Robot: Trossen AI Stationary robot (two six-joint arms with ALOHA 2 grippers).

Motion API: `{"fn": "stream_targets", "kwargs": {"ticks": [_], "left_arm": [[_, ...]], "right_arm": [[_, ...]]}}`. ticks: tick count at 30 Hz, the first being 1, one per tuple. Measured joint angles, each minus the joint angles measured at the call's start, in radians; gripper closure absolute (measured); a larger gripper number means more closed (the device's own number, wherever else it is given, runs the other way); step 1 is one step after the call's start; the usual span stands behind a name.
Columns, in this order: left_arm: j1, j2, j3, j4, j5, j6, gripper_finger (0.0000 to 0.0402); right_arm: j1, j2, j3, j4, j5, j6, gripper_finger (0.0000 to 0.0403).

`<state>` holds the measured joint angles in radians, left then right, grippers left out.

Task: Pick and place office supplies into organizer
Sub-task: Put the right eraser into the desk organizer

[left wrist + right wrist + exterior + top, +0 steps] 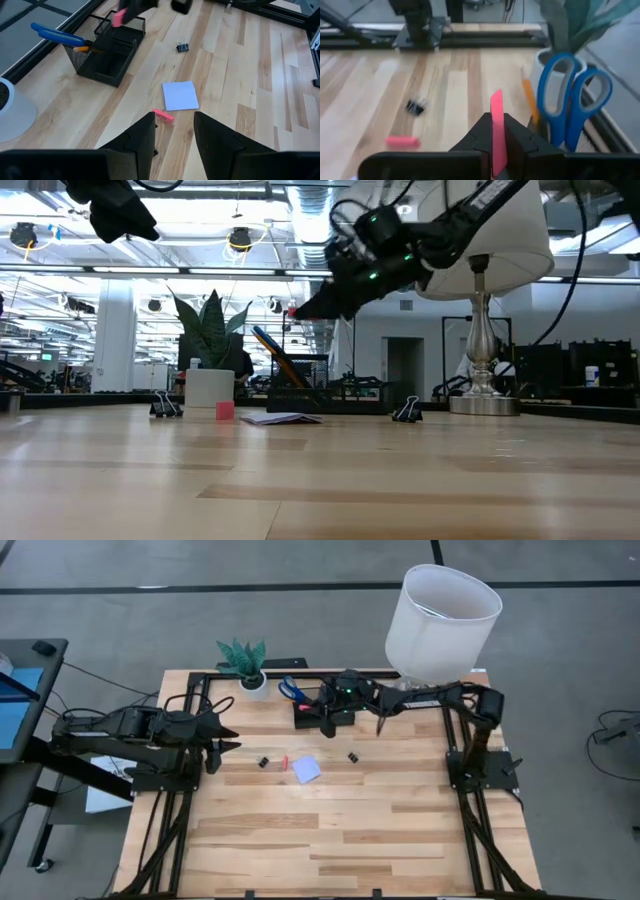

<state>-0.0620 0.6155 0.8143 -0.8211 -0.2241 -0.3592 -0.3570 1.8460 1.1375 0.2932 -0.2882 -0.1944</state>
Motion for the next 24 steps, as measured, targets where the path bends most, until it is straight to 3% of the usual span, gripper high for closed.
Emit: {"fn": "stream_targets", "kwargs": {"ticks": [4, 12, 18, 24], "left_arm": [[0.0, 0.0, 0.0, 0.0, 0.0, 0.0, 0.0276], [0.0, 0.0, 0.0, 0.0, 0.0, 0.0, 0.0276], [0.0, 0.0, 0.0, 0.0, 0.0, 0.0, 0.0276], [0.0, 0.0, 0.0, 0.0, 0.0, 0.0, 0.0276]], "right_arm": [[0.001, 0.066, 0.045, -0.018, -0.011, 0.006, 0.0373], [0.001, 0.175, 0.103, -0.079, -0.052, 0.011, 0.039], [-0.001, 0.202, 0.115, -0.077, -0.05, 0.01, 0.0368], [-0.012, 0.202, 0.115, -0.076, -0.048, 0.004, 0.039]]}}
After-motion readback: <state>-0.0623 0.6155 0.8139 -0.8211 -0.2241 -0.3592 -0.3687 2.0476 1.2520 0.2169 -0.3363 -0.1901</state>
